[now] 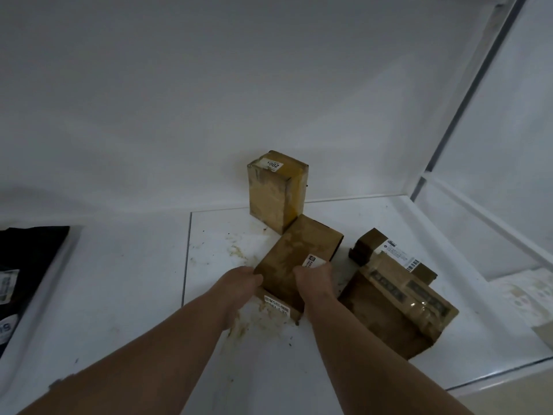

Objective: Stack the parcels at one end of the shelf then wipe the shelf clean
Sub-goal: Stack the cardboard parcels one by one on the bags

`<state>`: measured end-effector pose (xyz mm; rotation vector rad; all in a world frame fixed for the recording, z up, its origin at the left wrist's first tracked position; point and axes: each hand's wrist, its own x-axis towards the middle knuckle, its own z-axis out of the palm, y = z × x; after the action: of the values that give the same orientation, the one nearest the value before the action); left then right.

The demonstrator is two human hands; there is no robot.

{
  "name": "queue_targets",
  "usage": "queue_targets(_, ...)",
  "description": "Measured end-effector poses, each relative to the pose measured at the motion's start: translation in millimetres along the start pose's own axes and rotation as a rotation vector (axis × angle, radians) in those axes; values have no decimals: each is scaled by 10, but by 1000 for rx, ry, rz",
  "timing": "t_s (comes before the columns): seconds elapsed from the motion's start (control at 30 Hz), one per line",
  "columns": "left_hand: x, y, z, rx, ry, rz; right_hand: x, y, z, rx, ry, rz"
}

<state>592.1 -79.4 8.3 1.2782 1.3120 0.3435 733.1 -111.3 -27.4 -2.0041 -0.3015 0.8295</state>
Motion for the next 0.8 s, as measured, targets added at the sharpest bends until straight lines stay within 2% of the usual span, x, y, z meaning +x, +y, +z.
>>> queue_targets(0.17,-43,50,-88,-131,100,53,58,-10,-63,124,-3,108)
queue_targets(0.27,-105,120,-160,-231,151,42,-33,-53,-131,150,-56,78)
queue_targets(0.4,-197,152,-256,-352,113,4,-155,-41,-60,227,-95,49)
queue_targets(0.6,-348,-1,-466,-365,13,-59,-558,-20,-26,363,-203,83)
queue_targets(0.8,-550,-248,-947,-390,3,-82,-1048,-60,220,430,-331,55)
